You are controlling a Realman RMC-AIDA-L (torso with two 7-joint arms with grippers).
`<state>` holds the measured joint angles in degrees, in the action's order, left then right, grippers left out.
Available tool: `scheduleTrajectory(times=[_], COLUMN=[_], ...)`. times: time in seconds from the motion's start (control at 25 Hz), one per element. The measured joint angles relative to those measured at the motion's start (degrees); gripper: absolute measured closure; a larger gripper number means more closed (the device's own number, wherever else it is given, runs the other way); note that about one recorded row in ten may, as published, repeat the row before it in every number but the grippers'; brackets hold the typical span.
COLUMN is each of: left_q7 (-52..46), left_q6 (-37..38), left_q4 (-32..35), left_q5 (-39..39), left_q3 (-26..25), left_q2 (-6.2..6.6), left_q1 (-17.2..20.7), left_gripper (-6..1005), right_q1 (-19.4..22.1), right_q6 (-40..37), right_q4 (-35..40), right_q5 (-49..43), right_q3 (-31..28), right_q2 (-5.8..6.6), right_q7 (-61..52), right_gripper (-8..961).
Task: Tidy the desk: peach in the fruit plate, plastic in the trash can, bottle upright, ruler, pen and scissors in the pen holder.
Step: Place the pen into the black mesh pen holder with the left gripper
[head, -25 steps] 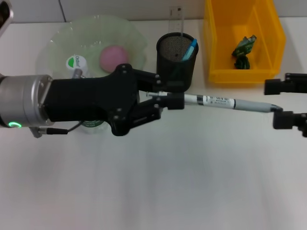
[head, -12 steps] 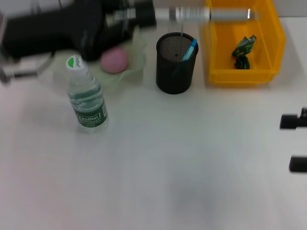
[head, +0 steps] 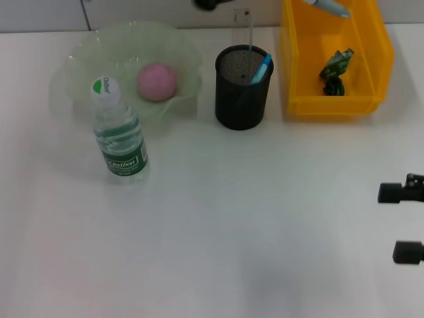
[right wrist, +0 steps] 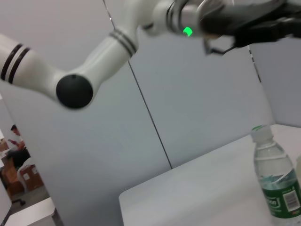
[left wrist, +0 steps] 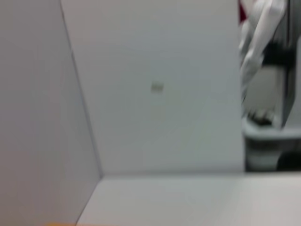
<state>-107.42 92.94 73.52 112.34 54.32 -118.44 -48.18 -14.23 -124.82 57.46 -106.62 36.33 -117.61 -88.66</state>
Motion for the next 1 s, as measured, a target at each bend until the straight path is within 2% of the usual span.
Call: scheduleTrajectory(times=[0.12,0.16,0.2,0.32,0.36,0.4,0.56,1.0], left_q7=[-3.95,-3.95,-6.14,-8.89,-8.89,-10.22,-10.67,-12.07], left_q6=[-2.76,-2.76,-3.66,-4.06,-4.06,-4.01,-3.91,-0.11], left_q4=[-0.18,-0.18,-0.18,-0.35,-0.35,-0.48,-0.49,-0.12], left_q5=[8.33,8.33,12.59,18.37,18.37,21.68,22.82,34.87], left_q3=[3.13,3.13,5.5,8.47,8.47,9.25,9.35,8.02], left_q2=[-0.14,-0.14,-0.29,-0.49,-0.49,-0.65,-0.7,-0.41], left_q1=[-4.6,-4.6,-7.11,-10.61,-10.61,-12.47,-13.03,-15.41], left_gripper=[847,847,847,847,847,847,847,847], right_q1=[0.36,0.5,0.58,0.72,0.78,0.86,1.02,0.87], right_q6=[-0.05,-0.05,-0.04,0.01,0.03,0.03,0.04,0.12], right_q4=[-0.38,-0.41,-0.42,-0.43,-0.43,-0.43,-0.52,-0.72], right_q5=[-0.74,-1.11,-1.45,-2.56,-2.76,-2.89,-3.2,-3.34], right_q3=[0.86,1.04,1.08,0.9,0.79,0.66,0.55,0.9], right_q2=[-0.27,-0.42,-0.53,-0.93,-1.06,-1.16,-1.18,-1.25], right_q7=[1.6,2.03,2.31,3.33,3.61,3.87,4.44,4.28], right_gripper=[116,116,116,116,117,117,117,119])
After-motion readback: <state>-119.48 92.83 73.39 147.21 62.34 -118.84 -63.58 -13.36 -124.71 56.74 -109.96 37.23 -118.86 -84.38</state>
